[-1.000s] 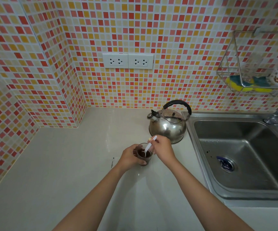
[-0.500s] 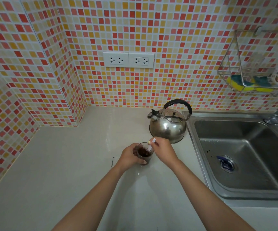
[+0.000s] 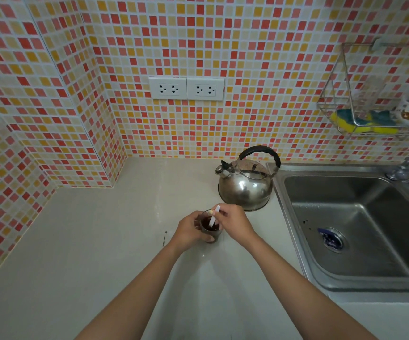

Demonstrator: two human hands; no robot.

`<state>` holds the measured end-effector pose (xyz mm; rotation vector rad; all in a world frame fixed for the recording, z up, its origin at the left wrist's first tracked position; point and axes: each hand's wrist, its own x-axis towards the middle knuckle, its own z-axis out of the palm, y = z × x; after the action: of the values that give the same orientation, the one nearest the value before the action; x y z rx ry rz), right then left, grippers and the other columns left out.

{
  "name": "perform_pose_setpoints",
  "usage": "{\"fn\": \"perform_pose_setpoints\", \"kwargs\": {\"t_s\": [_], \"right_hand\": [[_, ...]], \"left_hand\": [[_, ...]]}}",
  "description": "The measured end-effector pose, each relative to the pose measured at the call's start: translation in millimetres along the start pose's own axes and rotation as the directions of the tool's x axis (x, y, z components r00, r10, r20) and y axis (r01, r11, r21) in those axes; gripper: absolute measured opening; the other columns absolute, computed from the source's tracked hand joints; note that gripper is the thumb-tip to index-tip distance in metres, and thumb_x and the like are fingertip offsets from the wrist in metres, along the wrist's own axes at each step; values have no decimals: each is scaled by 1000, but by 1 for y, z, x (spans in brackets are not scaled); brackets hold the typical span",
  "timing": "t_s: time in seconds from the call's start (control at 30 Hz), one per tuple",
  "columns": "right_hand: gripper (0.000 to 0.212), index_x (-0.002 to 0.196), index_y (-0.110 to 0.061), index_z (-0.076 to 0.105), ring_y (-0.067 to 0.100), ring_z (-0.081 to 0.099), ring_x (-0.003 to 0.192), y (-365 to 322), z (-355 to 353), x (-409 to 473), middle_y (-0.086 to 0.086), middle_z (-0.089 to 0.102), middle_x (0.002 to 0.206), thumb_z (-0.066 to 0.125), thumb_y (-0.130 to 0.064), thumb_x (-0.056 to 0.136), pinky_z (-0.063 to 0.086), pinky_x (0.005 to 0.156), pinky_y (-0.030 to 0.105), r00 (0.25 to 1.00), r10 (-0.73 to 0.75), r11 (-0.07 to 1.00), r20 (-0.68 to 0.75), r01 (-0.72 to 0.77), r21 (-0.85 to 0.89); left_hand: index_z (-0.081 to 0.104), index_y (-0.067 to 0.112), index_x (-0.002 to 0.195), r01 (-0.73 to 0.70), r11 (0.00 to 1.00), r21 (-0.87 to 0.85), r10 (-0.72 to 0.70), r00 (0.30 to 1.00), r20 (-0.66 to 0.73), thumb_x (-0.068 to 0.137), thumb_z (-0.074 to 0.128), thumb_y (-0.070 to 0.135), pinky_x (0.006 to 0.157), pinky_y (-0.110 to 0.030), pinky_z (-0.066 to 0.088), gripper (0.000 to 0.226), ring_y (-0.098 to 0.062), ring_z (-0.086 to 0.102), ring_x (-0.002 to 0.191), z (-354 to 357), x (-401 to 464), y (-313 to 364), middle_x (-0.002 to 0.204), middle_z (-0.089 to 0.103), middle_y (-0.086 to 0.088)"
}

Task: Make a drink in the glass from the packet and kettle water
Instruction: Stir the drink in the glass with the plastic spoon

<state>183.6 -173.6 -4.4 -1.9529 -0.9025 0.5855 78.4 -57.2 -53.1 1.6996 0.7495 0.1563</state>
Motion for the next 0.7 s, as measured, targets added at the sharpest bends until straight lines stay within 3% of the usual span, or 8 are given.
{"fn": "perform_pose_setpoints", "kwargs": {"t_s": [0.1,0.2,0.33,0.43,0.5,0.6,0.7], "right_hand": [[26,68,-7,63,4,49,55,1,-2,2,-9,53,56,56,-15,92,37,57,21,997,-19,998,-75,14,-66],[31,66,-5,67,9,54,58,6,-5,3,-11,55,56,54,-14,92,41,61,26,989,64,996,-136,-71,-47],[53,38,-25,57,19,50,50,6,2,-2,-2,56,49,56,-13,90,42,60,31,955,204,977,-217,-186,101],[41,51,-6,61,22,49,54,5,5,-4,7,55,53,56,-16,90,42,61,31,929,250,968,-272,-231,103],[40,52,-8,68,16,48,51,5,6,-4,-2,52,47,54,-15,89,38,52,25,922,258,966,-289,-248,71],[60,28,-23,54,13,47,49,6,7,-5,-8,47,45,55,-13,87,29,46,23,903,290,957,-318,-285,62],[63,25,-22,47,11,49,50,7,8,-4,-8,51,49,55,-11,86,31,46,23,900,325,945,-291,-319,71]], "left_hand": [[63,10,117,0,1000,10,0,1000,5,50,87,-1,98,-42,52,73,-28,65,109,0,0,1,117,69,-9],[63,9,117,8,1000,12,-8,1000,6,50,87,-2,96,-39,53,72,-28,64,110,-1,0,2,117,69,-10],[64,7,117,13,1000,8,-13,1000,14,50,86,-5,96,-39,54,71,-29,65,110,-1,1,2,116,70,-10],[63,6,119,19,1000,11,-19,1000,15,50,86,-5,100,-43,51,74,-30,64,112,-2,1,2,118,69,-12],[63,6,121,15,1000,16,-15,1000,17,49,86,-4,101,-45,50,76,-30,63,113,-2,1,2,119,69,-12],[62,5,122,13,1000,17,-14,1000,11,49,87,-4,102,-45,49,78,-31,63,114,-2,2,1,121,68,-13],[62,5,124,24,999,25,-24,1000,-1,49,86,-5,101,-44,50,79,-30,63,114,-1,2,2,121,68,-12]]}}
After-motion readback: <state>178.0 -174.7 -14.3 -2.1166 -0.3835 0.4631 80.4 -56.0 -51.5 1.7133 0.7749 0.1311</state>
